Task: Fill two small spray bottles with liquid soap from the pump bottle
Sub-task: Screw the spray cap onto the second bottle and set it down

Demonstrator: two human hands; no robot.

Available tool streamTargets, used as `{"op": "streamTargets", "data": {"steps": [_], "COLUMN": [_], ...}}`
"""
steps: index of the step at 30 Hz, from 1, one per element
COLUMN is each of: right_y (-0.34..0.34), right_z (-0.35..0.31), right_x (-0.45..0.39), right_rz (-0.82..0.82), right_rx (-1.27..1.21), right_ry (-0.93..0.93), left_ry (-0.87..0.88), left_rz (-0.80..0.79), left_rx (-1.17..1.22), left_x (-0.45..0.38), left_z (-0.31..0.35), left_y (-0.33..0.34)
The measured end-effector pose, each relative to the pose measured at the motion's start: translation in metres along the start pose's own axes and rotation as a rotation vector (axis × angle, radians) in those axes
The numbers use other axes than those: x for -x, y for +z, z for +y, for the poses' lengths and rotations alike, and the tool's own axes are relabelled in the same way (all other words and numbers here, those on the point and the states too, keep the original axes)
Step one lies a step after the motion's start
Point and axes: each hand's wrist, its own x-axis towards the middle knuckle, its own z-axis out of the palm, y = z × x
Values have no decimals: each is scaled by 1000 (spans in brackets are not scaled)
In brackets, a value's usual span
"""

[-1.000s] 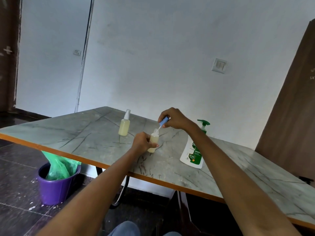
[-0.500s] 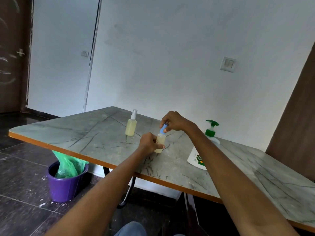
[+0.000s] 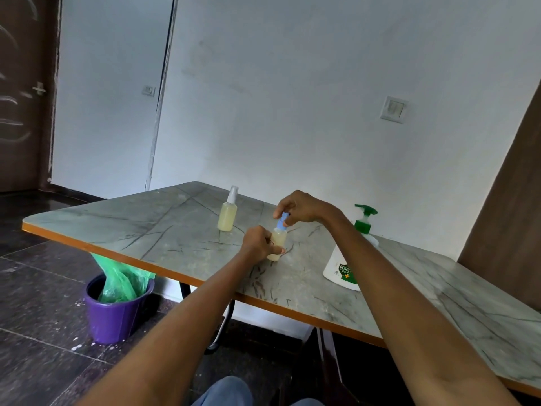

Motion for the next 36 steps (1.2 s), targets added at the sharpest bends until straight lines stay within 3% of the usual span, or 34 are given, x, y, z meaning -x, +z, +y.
{"op": "streamTargets", "data": {"steps": [5,11,17,21,25,31,36], "right_y": [12,2,9,11,20,18,26], "right_z": [7,6,6,10,13,18,18], "right_x": [-4,-2,0,1,-2,3,6], "right_rz": [131,1,155,70,235,105,194], "right_rx": [58,-21,53,-48,83,-139,-196], "right_ry": [61,48,39,36,72,56,61], "left_ry": [-3,-12,-20,-17,-33,-45,-33], "left_rz": [-12,-6,-18,-16,-8,-24,0], "left_rx": [12,8,8,-2,9,-16,-10], "left_x": [1,-1,2,2,2,1,6], "left_z": [0,0,2,2,2,3,6], "left_y": [2,-1,-1,-2,0,-1,0]}}
